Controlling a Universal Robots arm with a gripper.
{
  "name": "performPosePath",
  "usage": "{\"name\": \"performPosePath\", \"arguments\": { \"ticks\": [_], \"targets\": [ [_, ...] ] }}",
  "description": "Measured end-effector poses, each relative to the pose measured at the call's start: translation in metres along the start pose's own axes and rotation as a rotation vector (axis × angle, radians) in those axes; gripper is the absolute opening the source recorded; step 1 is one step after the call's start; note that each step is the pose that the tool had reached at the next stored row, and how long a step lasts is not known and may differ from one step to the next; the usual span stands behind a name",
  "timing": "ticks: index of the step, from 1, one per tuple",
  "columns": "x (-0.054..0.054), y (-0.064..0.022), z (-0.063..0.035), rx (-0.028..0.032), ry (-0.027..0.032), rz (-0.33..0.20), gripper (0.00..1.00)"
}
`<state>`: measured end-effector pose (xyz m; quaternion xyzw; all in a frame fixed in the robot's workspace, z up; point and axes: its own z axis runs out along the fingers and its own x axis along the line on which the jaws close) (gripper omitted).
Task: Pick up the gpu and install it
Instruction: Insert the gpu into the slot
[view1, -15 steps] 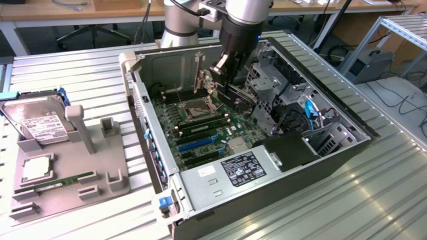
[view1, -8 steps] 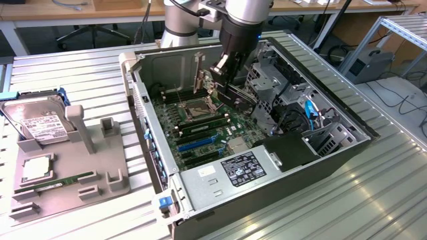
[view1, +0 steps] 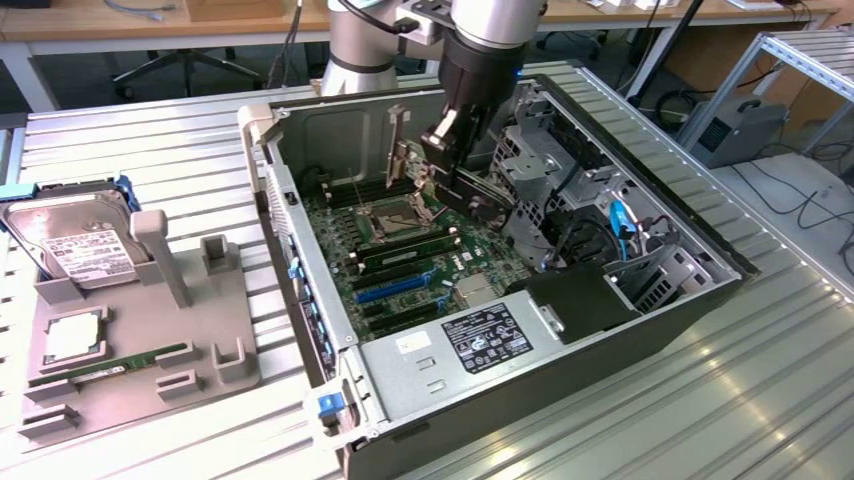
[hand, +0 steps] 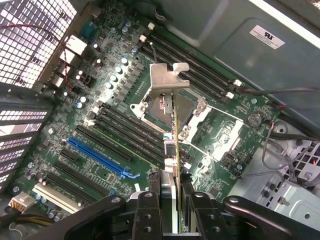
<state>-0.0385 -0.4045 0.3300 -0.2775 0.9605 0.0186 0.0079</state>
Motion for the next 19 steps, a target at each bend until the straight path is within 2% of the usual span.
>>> {"name": "performPosePath", "arguments": {
  "ticks": [19],
  "targets": [
    [0.0000,-0.0001,-0.0001,-0.0011,0.0017,-0.048,0.27]
  ]
}}
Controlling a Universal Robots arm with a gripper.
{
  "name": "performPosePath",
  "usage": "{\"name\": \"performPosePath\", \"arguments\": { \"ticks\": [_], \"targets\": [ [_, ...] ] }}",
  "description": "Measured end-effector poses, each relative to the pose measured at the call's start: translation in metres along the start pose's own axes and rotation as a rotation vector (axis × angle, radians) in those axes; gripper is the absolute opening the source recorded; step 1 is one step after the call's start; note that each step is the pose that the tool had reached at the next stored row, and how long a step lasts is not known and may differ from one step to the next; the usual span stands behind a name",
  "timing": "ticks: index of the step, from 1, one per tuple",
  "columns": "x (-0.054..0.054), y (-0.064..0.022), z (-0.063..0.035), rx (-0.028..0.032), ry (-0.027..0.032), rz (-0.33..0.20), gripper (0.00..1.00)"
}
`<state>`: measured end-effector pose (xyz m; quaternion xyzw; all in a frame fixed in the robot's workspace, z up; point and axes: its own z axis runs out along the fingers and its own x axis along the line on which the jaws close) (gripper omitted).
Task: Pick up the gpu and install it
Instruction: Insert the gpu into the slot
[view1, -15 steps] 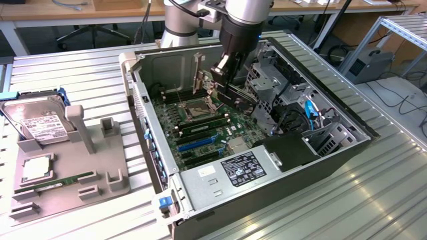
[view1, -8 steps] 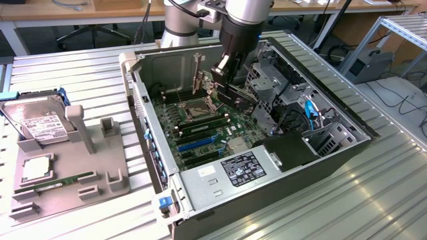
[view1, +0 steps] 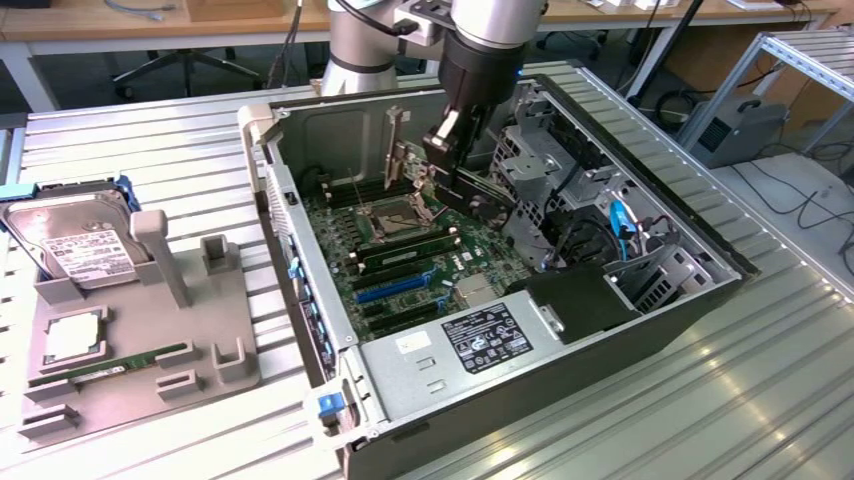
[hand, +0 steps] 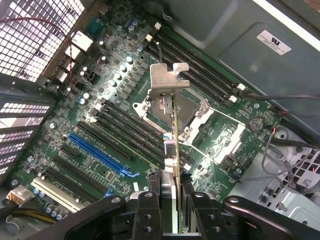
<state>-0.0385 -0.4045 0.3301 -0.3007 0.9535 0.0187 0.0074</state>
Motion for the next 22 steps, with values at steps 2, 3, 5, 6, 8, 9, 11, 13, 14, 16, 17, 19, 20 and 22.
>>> {"name": "performPosePath", "arguments": {
  "ticks": [2,3,5,6,8,9,11,13,14,16,17,19,20,22],
  "targets": [
    [0.0000,0.0000,0.0000,-0.0001,0.0001,-0.004,0.27],
    [0.0000,0.0000,0.0000,-0.0002,0.0002,-0.006,0.27],
    [0.0000,0.0000,0.0000,-0.0003,0.0003,-0.011,0.27],
    [0.0000,0.0000,0.0000,-0.0004,0.0004,-0.014,0.27],
    [0.0000,0.0000,0.0000,-0.0005,0.0006,-0.018,0.27],
    [0.0000,0.0000,0.0000,-0.0006,0.0005,-0.020,0.27],
    [0.0000,0.0000,0.0000,-0.0007,0.0008,-0.027,0.27],
    [0.0000,0.0000,0.0000,-0.0009,0.0010,-0.034,0.27],
    [0.0000,0.0000,0.0001,-0.0011,0.0010,-0.038,0.27],
    [0.0000,0.0000,0.0000,-0.0012,0.0013,-0.044,0.27],
    [0.0000,0.0000,0.0000,-0.0012,0.0014,-0.048,0.27],
    [0.0000,0.0000,0.0000,-0.0014,0.0017,-0.056,0.27],
    [0.0000,0.0000,0.0000,-0.0015,0.0018,-0.058,0.27],
    [0.0000,0.0000,0.0000,-0.0017,0.0020,-0.065,0.27]
  ]
}}
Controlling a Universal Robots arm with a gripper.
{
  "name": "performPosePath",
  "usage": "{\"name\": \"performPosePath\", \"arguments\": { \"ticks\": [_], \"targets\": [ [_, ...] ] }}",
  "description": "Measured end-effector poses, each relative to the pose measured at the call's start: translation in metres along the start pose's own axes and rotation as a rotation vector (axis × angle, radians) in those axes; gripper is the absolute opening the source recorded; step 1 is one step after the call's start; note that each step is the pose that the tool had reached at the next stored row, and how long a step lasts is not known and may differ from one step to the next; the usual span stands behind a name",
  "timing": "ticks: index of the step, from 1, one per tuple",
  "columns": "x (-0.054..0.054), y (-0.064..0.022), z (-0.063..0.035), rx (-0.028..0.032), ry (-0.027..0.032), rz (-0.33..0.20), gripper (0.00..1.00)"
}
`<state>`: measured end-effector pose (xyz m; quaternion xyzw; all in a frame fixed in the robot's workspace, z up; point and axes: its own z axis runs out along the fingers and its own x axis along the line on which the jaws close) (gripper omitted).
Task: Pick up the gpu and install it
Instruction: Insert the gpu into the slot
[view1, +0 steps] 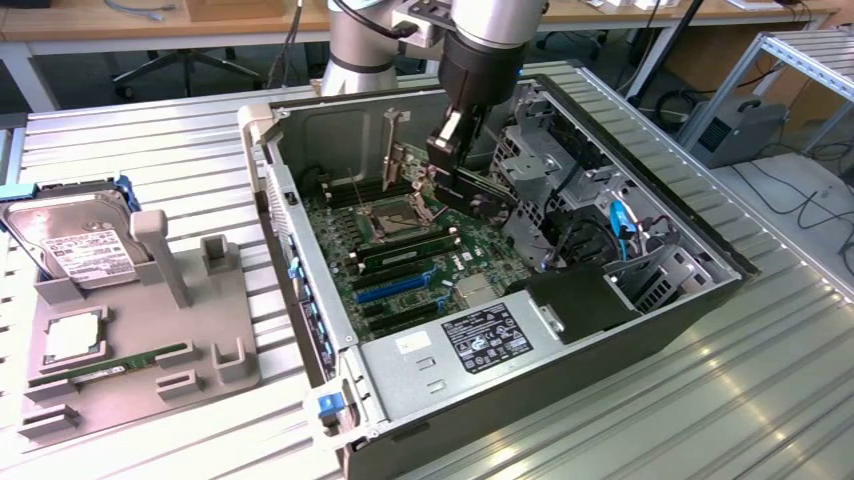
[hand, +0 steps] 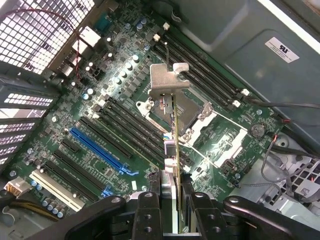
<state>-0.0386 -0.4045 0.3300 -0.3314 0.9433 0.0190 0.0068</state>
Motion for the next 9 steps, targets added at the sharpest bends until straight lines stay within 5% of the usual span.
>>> {"name": "performPosePath", "arguments": {
  "ticks": [9],
  "targets": [
    [0.0000,0.0000,0.0000,-0.0006,0.0008,-0.025,0.27]
  ]
}}
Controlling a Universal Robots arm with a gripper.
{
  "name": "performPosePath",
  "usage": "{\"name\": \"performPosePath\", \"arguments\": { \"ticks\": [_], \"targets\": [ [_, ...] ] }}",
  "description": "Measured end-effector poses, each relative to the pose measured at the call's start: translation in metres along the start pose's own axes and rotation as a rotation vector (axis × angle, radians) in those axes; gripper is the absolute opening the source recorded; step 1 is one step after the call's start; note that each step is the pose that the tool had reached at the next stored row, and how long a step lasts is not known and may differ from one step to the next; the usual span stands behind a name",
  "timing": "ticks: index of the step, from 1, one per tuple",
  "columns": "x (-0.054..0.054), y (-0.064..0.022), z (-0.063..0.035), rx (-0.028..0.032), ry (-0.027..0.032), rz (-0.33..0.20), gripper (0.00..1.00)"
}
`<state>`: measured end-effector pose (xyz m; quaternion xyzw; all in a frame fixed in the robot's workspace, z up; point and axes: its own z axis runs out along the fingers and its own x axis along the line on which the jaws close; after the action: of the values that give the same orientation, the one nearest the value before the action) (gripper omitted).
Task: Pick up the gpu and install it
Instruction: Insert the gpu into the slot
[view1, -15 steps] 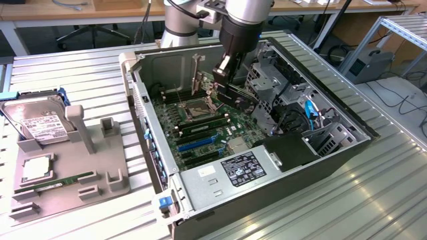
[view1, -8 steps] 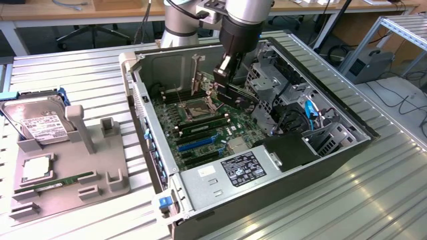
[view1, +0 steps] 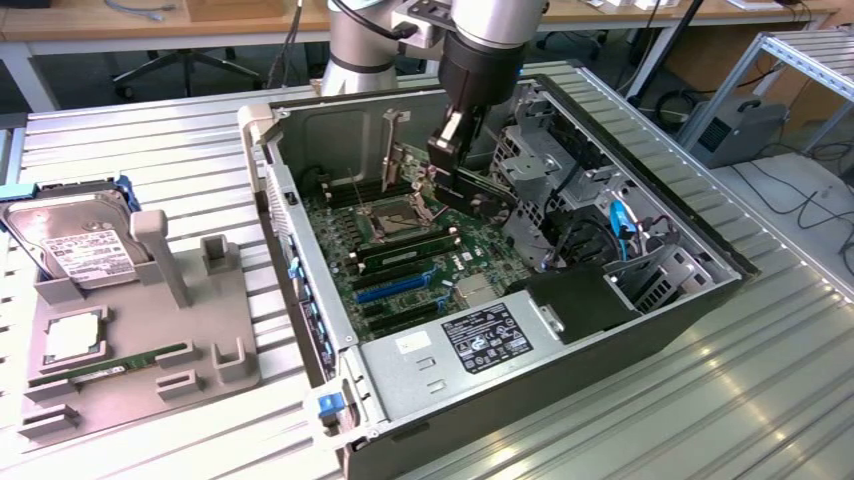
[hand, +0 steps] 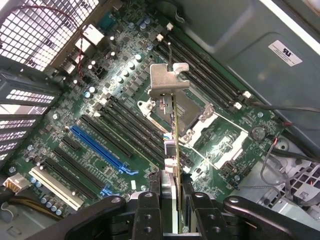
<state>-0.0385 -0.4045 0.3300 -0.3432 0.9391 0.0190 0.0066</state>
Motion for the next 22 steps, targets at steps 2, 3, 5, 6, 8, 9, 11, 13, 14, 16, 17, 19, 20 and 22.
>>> {"name": "performPosePath", "arguments": {
  "ticks": [2,3,5,6,8,9,11,13,14,16,17,19,20,22],
  "targets": [
    [0.0000,0.0000,0.0000,-0.0002,0.0002,-0.006,0.27],
    [0.0000,0.0000,0.0000,-0.0002,0.0002,-0.007,0.27],
    [0.0000,0.0000,0.0000,-0.0004,0.0004,-0.013,0.27],
    [0.0000,0.0000,0.0000,-0.0004,0.0006,-0.017,0.27],
    [0.0000,0.0000,0.0000,-0.0006,0.0007,-0.023,0.27],
    [0.0000,0.0000,0.0000,-0.0007,0.0009,-0.027,0.27],
    [0.0000,0.0000,0.0000,-0.0009,0.0011,-0.033,0.27],
    [0.0000,0.0000,0.0000,-0.0010,0.0012,-0.038,0.27],
    [0.0000,0.0000,0.0000,-0.0011,0.0013,-0.040,0.27],
    [0.0000,0.0000,0.0000,-0.0012,0.0014,-0.045,0.27],
    [0.0000,0.0000,0.0000,-0.0012,0.0015,-0.047,0.27],
    [0.0000,0.0000,0.0000,-0.0013,0.0016,-0.052,0.27],
    [0.0000,0.0000,0.0000,-0.0014,0.0017,-0.054,0.27],
    [0.0000,0.0000,0.0000,-0.0015,0.0019,-0.058,0.27]
  ]
}}
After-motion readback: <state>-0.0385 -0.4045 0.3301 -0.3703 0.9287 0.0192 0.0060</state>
